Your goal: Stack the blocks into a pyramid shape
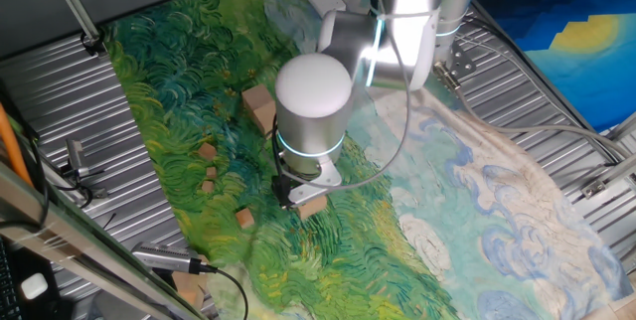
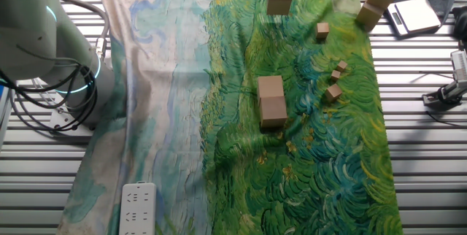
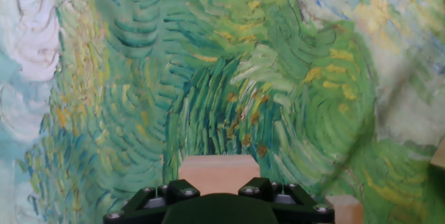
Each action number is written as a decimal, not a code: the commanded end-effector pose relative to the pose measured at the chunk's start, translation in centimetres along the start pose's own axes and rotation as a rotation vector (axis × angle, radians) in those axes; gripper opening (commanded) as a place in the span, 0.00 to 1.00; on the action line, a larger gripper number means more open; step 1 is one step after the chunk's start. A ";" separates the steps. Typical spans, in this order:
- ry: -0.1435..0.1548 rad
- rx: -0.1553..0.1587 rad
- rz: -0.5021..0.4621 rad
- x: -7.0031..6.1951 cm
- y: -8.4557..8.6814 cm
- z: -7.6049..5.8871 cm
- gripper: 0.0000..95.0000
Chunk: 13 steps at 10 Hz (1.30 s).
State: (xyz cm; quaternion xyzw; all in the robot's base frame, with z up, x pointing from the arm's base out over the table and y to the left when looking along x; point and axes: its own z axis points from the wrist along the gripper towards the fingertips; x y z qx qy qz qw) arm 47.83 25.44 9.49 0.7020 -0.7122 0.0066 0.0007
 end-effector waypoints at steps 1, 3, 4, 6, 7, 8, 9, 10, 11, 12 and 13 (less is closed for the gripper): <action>0.001 -0.001 -0.005 -0.1 -0.1 0.0 0.00; 0.002 -0.002 0.010 -0.1 -0.1 0.0 0.00; 0.003 -0.006 0.035 -0.1 -0.1 0.0 0.00; -0.008 -0.015 0.012 -0.1 -0.1 0.0 0.00; -0.025 -0.022 0.019 -0.1 -0.1 0.0 0.00; -0.029 -0.022 0.030 -0.1 -0.1 0.0 0.00; -0.022 -0.014 0.044 -0.1 -0.1 0.0 0.00; -0.018 -0.007 0.055 -0.1 -0.1 0.0 0.00; -0.019 -0.008 0.063 -0.1 -0.1 0.0 0.00; -0.019 -0.009 0.126 -0.1 -0.1 0.0 0.00; -0.014 -0.009 0.149 -0.1 -0.1 0.0 0.00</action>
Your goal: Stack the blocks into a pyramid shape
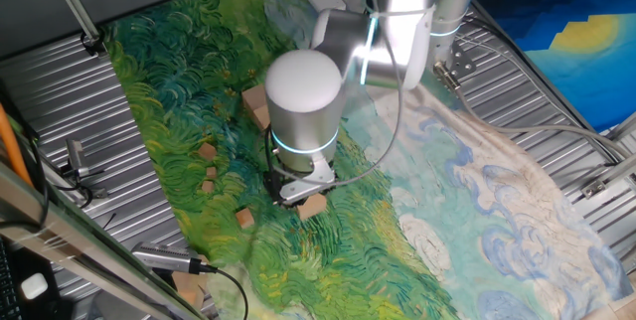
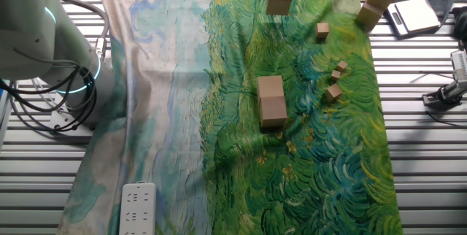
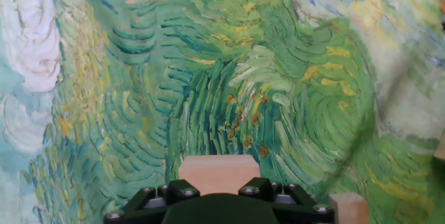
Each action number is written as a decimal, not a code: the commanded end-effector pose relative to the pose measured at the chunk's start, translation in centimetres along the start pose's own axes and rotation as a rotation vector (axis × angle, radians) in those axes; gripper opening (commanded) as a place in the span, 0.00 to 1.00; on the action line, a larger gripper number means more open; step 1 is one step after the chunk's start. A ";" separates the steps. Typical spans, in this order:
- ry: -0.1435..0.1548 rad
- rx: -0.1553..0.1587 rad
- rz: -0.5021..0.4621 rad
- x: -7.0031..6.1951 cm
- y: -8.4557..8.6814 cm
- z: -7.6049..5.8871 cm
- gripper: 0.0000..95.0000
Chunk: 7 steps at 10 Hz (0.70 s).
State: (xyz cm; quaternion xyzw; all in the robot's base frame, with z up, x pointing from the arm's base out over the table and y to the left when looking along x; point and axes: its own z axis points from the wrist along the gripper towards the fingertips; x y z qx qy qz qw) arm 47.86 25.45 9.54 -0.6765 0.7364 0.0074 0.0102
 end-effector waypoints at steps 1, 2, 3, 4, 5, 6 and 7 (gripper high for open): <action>0.023 -0.001 0.121 -0.1 -0.1 0.1 0.00; 0.023 -0.001 0.142 -0.1 -0.1 0.1 0.00; 0.025 0.000 0.157 -0.1 -0.1 0.1 0.00; 0.028 0.001 0.172 -0.1 -0.1 0.1 0.00; 0.031 0.002 0.182 -0.1 -0.1 0.1 0.00; 0.036 0.003 0.189 -0.1 -0.1 0.1 0.00; 0.037 0.003 0.192 -0.1 -0.1 0.1 0.00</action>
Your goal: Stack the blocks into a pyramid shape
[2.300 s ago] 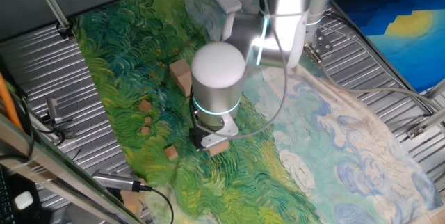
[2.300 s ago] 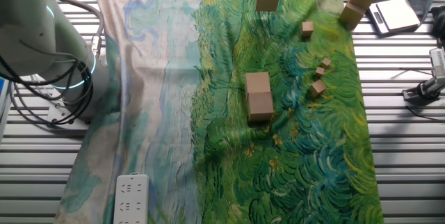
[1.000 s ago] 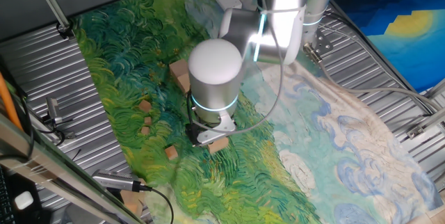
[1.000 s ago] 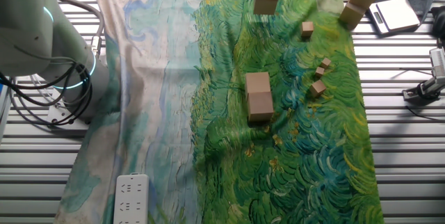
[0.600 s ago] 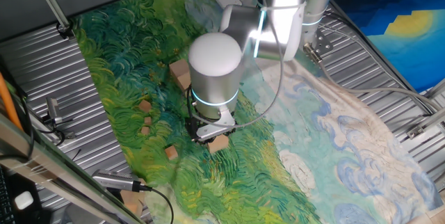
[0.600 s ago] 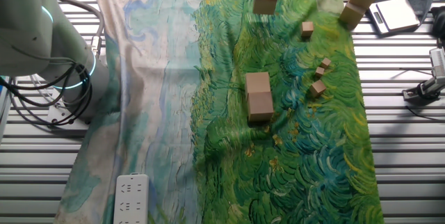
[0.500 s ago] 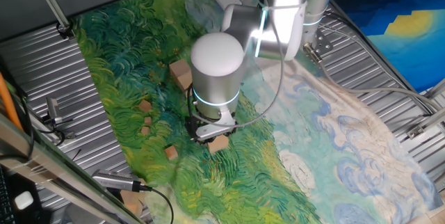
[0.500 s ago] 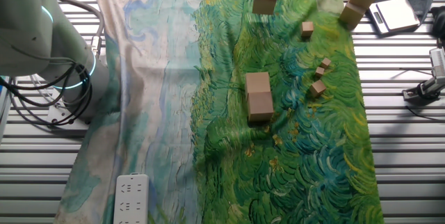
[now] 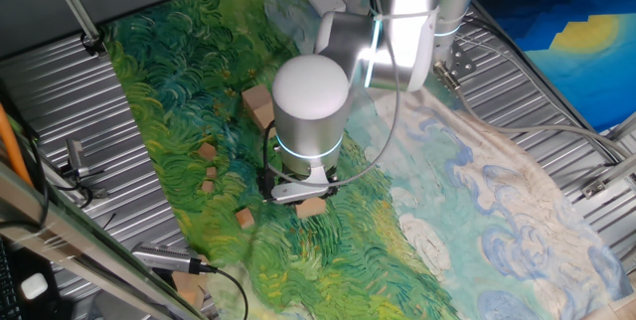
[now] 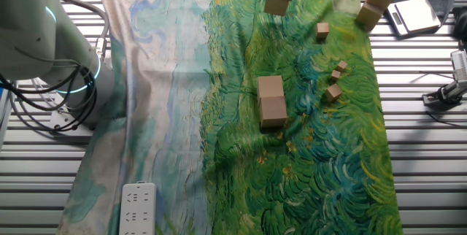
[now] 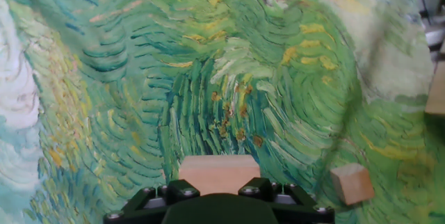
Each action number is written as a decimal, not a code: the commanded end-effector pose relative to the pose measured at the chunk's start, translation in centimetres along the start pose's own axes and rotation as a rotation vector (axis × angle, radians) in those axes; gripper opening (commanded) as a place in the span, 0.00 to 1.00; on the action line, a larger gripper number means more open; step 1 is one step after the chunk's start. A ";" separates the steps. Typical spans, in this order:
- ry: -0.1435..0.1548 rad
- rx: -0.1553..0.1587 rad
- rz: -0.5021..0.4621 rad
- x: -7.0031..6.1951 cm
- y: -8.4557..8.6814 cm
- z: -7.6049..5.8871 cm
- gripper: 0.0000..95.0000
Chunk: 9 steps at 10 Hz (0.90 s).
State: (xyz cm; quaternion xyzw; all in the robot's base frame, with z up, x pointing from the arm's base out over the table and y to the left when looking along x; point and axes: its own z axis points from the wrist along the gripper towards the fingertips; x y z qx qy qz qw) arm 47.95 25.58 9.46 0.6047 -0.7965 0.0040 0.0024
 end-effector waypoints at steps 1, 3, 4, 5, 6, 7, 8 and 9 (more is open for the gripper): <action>0.001 0.000 -0.002 0.0 0.0 0.0 0.00; 0.004 0.000 -0.012 0.0 0.0 0.0 0.00; 0.007 0.007 -0.011 0.1 -0.1 0.0 0.00; 0.008 0.011 -0.017 0.2 -0.1 0.0 0.00; -0.008 0.021 -0.035 1.4 -0.7 0.2 0.00; -0.017 0.032 -0.076 3.0 -1.3 0.5 0.00; -0.028 0.034 -0.097 3.8 -1.5 0.6 0.00; -0.052 0.032 -0.146 6.0 -2.1 1.0 0.00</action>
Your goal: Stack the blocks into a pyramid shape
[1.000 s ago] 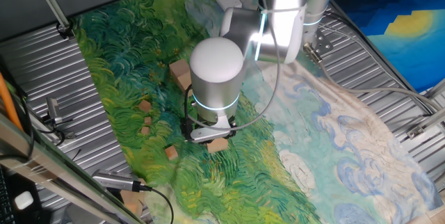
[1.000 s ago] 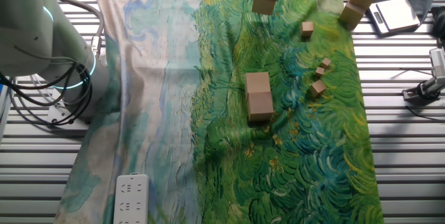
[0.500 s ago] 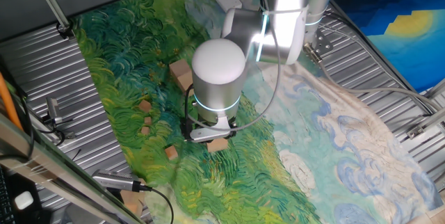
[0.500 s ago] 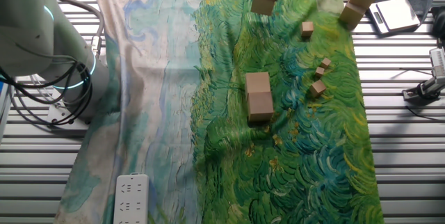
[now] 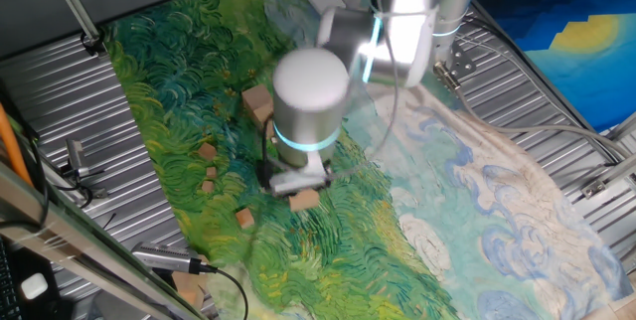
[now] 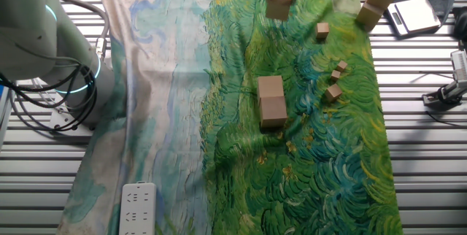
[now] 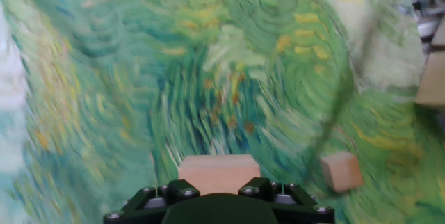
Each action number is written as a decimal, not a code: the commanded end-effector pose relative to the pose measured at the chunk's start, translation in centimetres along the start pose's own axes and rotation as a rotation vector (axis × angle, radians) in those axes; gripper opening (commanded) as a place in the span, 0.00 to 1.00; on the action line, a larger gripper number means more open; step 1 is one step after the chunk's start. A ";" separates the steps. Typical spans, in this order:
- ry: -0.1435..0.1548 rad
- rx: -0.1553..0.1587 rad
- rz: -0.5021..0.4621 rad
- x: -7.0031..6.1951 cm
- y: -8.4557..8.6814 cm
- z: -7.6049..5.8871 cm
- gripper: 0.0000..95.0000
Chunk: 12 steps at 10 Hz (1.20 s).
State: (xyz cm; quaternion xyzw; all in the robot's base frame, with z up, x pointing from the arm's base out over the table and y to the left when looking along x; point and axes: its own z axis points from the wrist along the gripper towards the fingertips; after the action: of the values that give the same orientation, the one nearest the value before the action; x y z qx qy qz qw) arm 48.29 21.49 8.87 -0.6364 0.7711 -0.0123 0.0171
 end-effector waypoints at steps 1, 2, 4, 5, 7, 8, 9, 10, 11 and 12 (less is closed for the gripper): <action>-0.033 -0.004 -0.097 3.7 -0.6 0.5 0.00; -0.038 -0.003 -0.124 5.0 -0.6 0.6 0.00; -0.039 0.003 -0.156 7.1 -0.6 0.8 0.00; -0.042 0.003 -0.168 8.0 -0.5 1.1 0.00; -0.048 0.008 -0.188 9.5 -0.1 1.6 0.00; -0.055 0.010 -0.184 10.2 0.0 1.8 0.00; -0.056 0.015 -0.186 10.7 0.1 2.0 0.00; -0.051 0.018 -0.188 11.0 0.2 2.1 0.00; -0.053 0.024 -0.192 11.4 0.2 2.3 0.00; -0.057 0.029 -0.196 12.0 0.4 2.7 0.00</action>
State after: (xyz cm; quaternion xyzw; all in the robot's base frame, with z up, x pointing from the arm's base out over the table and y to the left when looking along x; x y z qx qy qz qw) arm 45.69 9.78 6.03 -0.7086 0.7040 -0.0064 0.0462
